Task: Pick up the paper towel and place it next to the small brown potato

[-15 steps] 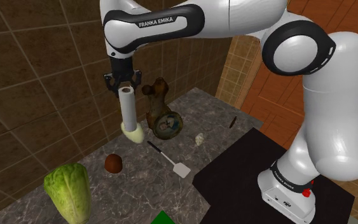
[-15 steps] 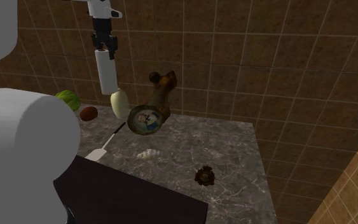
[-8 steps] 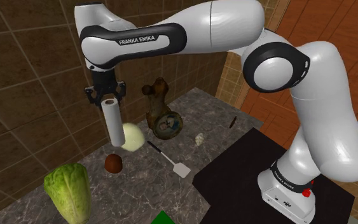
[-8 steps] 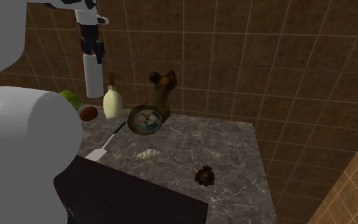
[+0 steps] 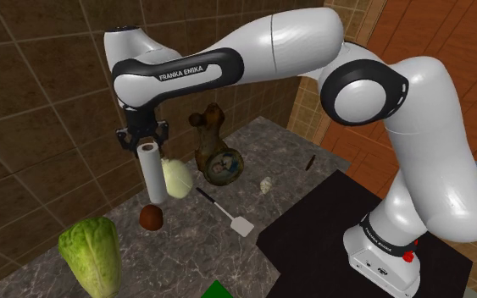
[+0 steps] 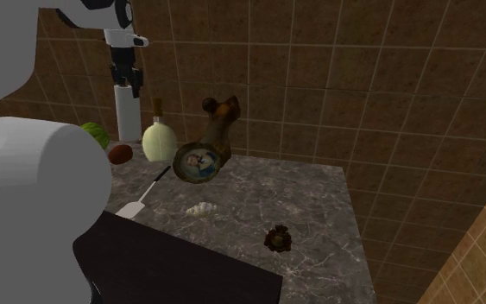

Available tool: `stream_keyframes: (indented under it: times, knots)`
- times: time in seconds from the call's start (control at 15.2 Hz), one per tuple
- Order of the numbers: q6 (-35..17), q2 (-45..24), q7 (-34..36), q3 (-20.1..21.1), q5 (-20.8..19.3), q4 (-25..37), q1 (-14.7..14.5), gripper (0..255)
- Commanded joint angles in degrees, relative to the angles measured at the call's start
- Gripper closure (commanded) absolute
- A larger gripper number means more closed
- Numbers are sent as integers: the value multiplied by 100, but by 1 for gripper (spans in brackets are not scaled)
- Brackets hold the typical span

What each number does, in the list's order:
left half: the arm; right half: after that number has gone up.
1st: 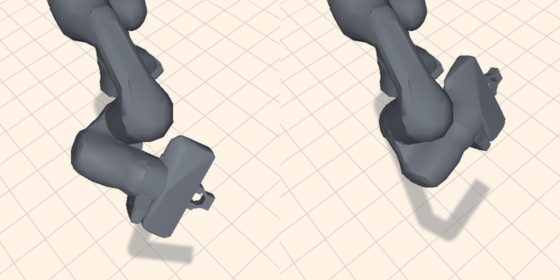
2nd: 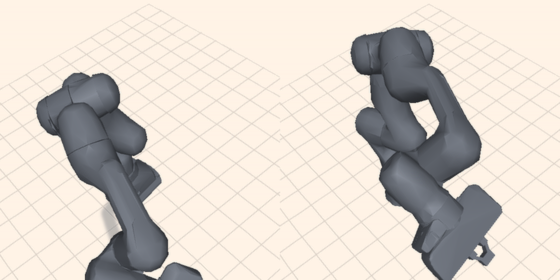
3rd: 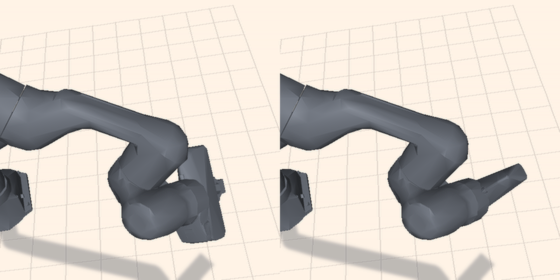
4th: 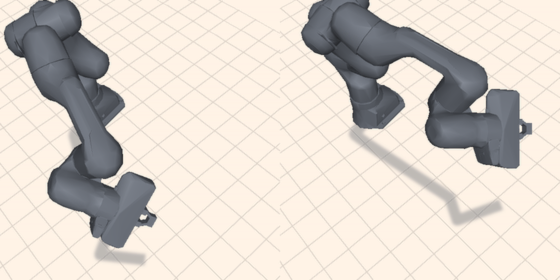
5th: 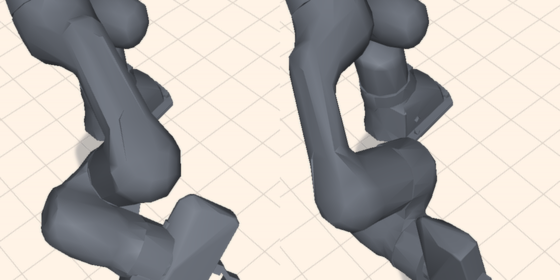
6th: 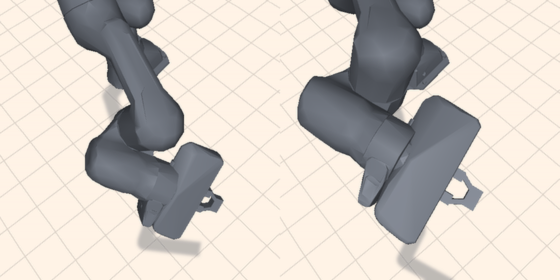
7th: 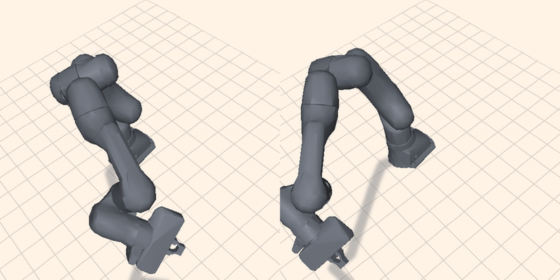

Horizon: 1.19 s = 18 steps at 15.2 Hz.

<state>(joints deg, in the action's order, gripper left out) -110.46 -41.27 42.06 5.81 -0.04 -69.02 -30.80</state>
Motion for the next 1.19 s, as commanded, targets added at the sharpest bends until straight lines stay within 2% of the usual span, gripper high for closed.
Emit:
stream_keyframes:
  times: [0.0, 0.92, 1.12]
  knots:
    - [-122, -50, -8, -3, -2, -70, 3, 255]
    - [-921, -474, -36, -24, -21, -447, -3, 255]
    - [-921, -474, -36, -25, -20, -446, -4, 255]
